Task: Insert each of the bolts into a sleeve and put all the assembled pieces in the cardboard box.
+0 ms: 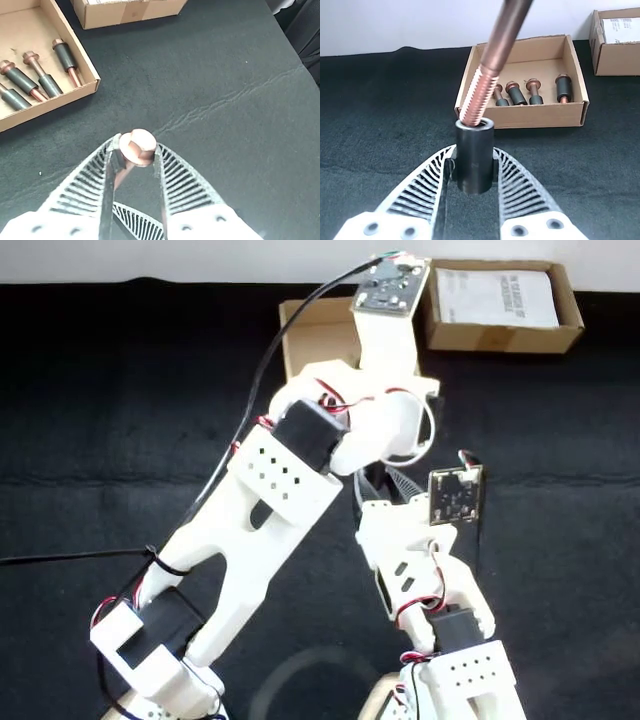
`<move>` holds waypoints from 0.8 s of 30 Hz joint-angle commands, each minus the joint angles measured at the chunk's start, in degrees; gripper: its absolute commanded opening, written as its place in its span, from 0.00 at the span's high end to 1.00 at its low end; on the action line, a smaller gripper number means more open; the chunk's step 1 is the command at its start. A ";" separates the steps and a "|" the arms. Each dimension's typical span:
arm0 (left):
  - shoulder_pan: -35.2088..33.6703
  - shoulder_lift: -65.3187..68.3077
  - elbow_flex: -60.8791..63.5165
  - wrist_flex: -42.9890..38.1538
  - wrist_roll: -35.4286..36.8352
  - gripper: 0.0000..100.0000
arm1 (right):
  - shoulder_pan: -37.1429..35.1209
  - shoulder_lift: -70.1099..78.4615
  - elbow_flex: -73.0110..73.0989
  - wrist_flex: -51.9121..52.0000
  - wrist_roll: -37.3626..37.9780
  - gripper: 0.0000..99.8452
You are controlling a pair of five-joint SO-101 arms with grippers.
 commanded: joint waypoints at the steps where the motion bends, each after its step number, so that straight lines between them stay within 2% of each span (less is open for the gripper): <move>1: 0.31 -0.40 -0.22 -0.88 1.93 0.99 | 0.57 -0.40 -3.21 -1.27 -0.35 0.99; 9: 0.75 -0.84 0.04 -0.97 2.11 0.99 | 0.75 -0.48 -3.30 -1.10 -0.44 0.99; 24: -8.22 -0.84 0.13 10.46 1.67 0.99 | 4.70 -0.40 -5.32 -1.10 -0.35 0.99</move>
